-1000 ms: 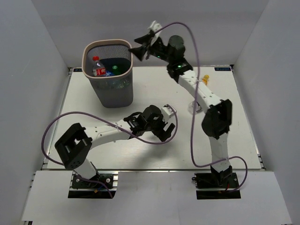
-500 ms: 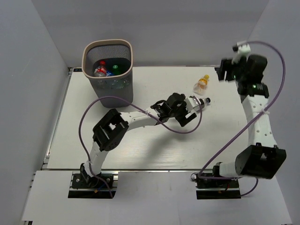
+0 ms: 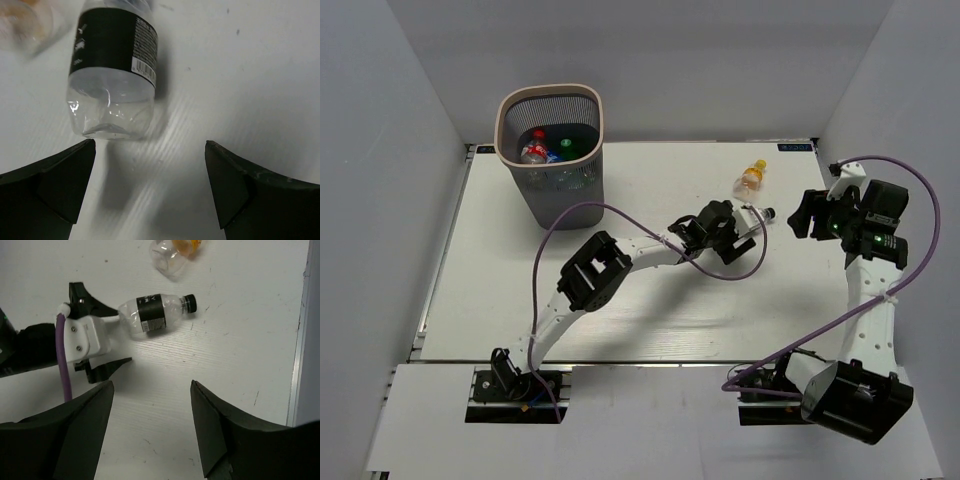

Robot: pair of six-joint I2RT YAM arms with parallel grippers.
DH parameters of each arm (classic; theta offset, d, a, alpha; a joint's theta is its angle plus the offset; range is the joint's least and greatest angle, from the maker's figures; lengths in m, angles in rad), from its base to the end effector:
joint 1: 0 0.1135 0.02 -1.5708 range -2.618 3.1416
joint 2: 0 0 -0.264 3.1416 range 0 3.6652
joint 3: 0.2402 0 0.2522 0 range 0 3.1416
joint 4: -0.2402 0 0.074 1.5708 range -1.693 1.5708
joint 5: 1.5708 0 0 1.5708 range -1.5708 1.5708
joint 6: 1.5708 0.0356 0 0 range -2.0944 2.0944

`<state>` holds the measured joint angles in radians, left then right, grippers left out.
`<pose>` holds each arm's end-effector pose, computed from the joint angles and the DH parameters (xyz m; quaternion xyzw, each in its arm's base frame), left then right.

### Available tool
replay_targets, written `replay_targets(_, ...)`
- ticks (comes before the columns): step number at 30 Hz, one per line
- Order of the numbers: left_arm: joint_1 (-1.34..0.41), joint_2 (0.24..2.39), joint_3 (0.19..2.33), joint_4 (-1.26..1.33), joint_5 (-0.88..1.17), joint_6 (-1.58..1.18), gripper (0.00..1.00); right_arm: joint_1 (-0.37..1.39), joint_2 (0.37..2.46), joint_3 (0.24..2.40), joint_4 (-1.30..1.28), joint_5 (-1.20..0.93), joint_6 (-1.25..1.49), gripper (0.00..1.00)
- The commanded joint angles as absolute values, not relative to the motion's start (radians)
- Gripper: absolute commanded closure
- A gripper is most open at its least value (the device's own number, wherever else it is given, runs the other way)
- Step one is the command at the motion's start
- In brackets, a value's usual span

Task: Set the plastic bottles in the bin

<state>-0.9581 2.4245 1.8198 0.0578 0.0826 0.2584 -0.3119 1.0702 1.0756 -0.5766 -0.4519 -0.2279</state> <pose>0.3128 -0.4501 0.1402 0.5143 0.7033 -0.2016 0.4475 0.2209 -0.0549 0.3491 -0.0714 0.8591 0.0650 0.5026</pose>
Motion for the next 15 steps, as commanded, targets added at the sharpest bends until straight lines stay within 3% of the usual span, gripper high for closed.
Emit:
replay_targets(1,-0.962,2.456,1.939,0.061,0.034,0.259,0.00,-0.340,1.045,1.039,-0.594,-0.517,-0.242,0.31)
replay_targets(10,-0.962,2.522,2.000,0.063,0.003,0.223,0.00,-0.388,0.977,1.002,-0.618,-0.548,-0.253,0.31)
replay_targets(15,-0.962,2.470,1.934,0.141,0.023,0.213,0.15,-0.402,0.977,0.968,-0.630,-0.557,-0.262,0.31)
